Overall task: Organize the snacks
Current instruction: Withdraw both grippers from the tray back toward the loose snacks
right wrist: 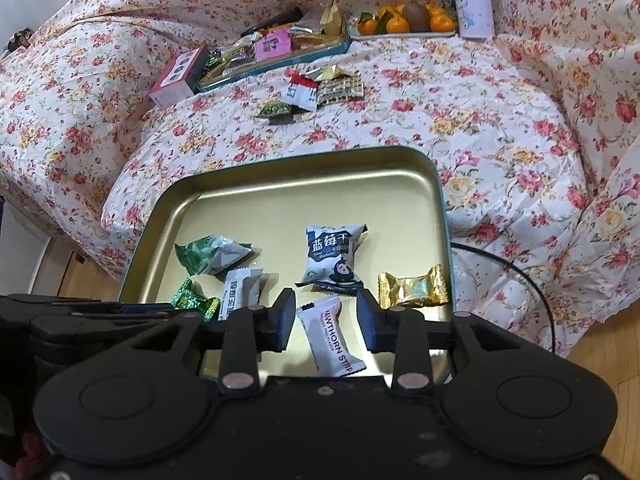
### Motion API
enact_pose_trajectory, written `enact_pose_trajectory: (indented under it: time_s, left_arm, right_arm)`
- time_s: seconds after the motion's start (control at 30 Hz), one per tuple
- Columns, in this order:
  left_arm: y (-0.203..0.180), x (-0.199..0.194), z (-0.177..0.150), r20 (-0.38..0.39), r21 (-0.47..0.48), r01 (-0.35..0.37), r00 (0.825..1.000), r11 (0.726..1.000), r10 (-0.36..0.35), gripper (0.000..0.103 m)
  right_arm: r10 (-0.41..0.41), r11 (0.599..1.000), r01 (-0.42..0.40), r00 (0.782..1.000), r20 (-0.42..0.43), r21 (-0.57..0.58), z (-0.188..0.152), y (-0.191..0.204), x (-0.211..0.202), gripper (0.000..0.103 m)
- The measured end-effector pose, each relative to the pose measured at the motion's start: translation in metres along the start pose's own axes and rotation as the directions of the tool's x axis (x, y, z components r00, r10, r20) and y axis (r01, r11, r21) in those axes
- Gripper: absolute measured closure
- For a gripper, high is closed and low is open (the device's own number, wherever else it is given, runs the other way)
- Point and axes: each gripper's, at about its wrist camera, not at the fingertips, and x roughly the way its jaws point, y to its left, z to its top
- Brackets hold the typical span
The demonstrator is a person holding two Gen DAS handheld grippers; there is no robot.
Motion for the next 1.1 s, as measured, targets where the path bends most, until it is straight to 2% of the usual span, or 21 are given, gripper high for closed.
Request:
enact_pose_trajectory:
  time_s: [0.17,0.37,0.5,0.67,1.1]
  left_arm:
    - [-0.002,-0.006,0.012,-0.026,0.061,0.031,0.999,0.998,-0.029,0.068]
    - [0.002,-0.014,0.044,-0.015,0.106,0.012,1.000,0.994,-0.011,0.068]
    - [0.013,-0.015,0.074,-0.010,0.084,0.003,1.000,0.996,-0.002,0.068]
    - [0.026,-0.011,0.112,0.035,0.052,-0.069,0.997,0.996,0.068,0.068]
    - [0.039,0.025,0.188,0.054,-0.015,-0.079,0.995,0.997,0.080,0.068]
  right_arm:
    - [0.034,0.999,-0.033,0.999,-0.023,0.018,0.007,-0.002,0.002,0.065]
    - [0.058,0.998,-0.058,0.998,-0.032,0.000,0.029,-0.001,0.002,0.064]
    - [0.054,0.998,-0.055,0.998,-0.031,-0.030,0.053,0.000,0.004,0.063]
    - [0.034,0.998,-0.035,0.999,-0.016,-0.061,0.088,0.000,0.010,0.062]
    - [-0.011,0.997,0.013,0.999,0.031,-0.079,0.166,-0.001,0.046,0.061]
